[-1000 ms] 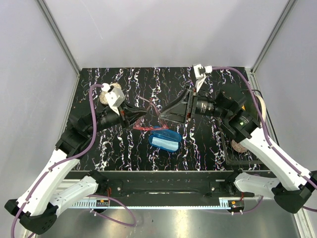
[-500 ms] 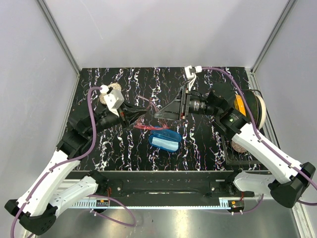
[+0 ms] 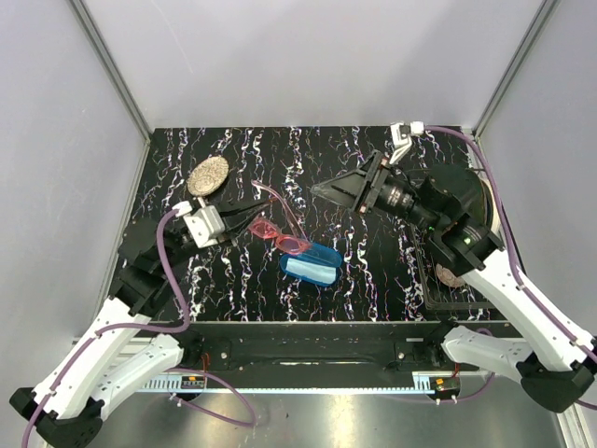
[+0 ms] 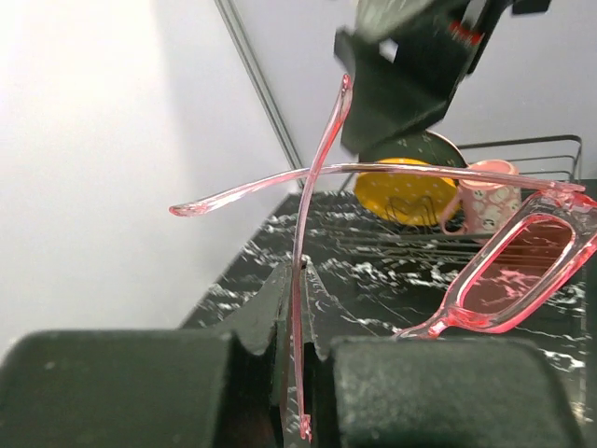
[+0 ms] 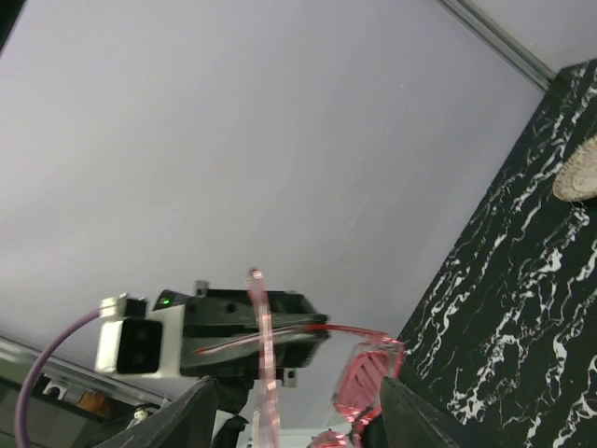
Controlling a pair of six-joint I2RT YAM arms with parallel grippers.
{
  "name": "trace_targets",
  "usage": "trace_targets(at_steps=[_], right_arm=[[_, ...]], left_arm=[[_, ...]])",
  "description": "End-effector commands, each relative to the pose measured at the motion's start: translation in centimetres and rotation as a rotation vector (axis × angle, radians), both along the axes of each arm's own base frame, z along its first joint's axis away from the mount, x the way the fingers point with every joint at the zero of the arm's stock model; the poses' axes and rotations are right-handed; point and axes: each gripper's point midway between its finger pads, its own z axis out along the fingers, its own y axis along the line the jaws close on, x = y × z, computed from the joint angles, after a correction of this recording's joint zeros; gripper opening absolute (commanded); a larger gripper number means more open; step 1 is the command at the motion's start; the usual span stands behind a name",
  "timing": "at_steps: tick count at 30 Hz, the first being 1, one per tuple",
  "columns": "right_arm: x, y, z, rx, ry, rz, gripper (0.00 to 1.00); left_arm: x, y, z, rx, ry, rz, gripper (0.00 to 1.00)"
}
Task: Organize the sunglasses
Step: Fold the sunglasses.
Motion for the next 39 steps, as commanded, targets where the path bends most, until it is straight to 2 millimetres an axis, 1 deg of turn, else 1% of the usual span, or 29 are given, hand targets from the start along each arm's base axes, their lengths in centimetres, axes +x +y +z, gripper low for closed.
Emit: trace_targets(at_steps=[1, 2, 3, 5, 6, 7, 9, 11, 13, 16, 17, 18, 20, 21, 23, 24, 29, 34, 39], right_arm=[[0.5, 1.4, -2.5, -0.065, 0.114, 0.061, 0.73], [0.6, 1.6, -3.0, -0.077, 0.122, 0.069, 0.73], [0.6, 1.7, -3.2, -0.083, 0.122, 0.076, 0.73], [0.1, 2.1, -3.4, -0.090, 0.126, 0.125, 0.73], [-0.6, 2.4, -2.8, -0.081, 0.112, 0.175, 0.73], [-0.8, 2.7, -2.7, -0.074, 0.124, 0.202, 0.72], [-1.5, 3.1, -1.9, -0.051, 0.106, 0.266, 0.72], [-1.9, 3.3, -1.5, -0.040, 0.106, 0.305, 0.72], [-2.3, 3.6, -1.5, -0.038, 0.120, 0.350, 0.71], [-2.9, 3.8, -1.3, -0.022, 0.130, 0.405, 0.63], [-3.1, 3.9, -0.8, -0.004, 0.109, 0.419, 0.60], [-3.2, 4.0, -1.0, -0.004, 0.122, 0.437, 0.58], [-3.2, 4.1, -1.1, -0.005, 0.129, 0.447, 0.54], [-3.2, 4.2, -1.4, -0.006, 0.135, 0.457, 0.54], [-3.6, 4.2, -1.0, 0.019, 0.129, 0.479, 0.53], [-3.7, 4.2, -1.2, 0.021, 0.142, 0.491, 0.52], [-3.9, 4.1, -1.7, 0.015, 0.146, 0.499, 0.52], [-3.8, 4.4, -2.5, -0.001, 0.161, 0.516, 0.52], [-4.1, 4.3, -2.7, -0.005, 0.161, 0.526, 0.51]], left_arm=[[-2.6, 0.6, 5.8, -0.046, -0.343, -0.038, 0.00], [-2.8, 0.6, 6.4, -0.053, -0.375, -0.045, 0.00], [-3.3, 0.4, 6.5, -0.049, -0.399, -0.067, 0.00], [-3.8, 0.3, 7.3, -0.047, -0.452, -0.085, 0.00], [-4.2, 0.0, 7.5, -0.037, -0.488, -0.108, 0.00], [-4.3, -0.2, 7.5, -0.031, -0.504, -0.118, 0.00], [-4.4, -0.5, 7.7, -0.024, -0.544, -0.130, 0.00], [-4.7, -0.9, 7.8, -0.016, -0.576, -0.152, 0.00], [-4.7, -1.2, 8.3, -0.014, -0.610, -0.160, 0.00], [-4.9, -1.6, 8.7, -0.011, -0.646, -0.181, 0.00], [-5.0, -1.7, 8.8, -0.015, -0.657, -0.187, 0.00], [-5.0, -1.8, 9.0, -0.017, -0.676, -0.184, 0.00], [-4.9, -2.0, 9.3, -0.021, -0.690, -0.179, 0.00], [-5.0, -2.0, 9.5, -0.017, -0.709, -0.175, 0.00], [-4.7, -2.2, 9.5, -0.006, -0.708, -0.168, 0.00], [-4.4, -2.4, 9.4, 0.005, -0.715, -0.160, 0.00], [-4.1, -2.6, 9.0, 0.015, -0.711, -0.158, 0.00], [-4.5, -2.5, 9.5, 0.000, -0.723, -0.169, 0.00], [-4.3, -2.7, 9.5, -0.001, -0.720, -0.167, 0.00]])
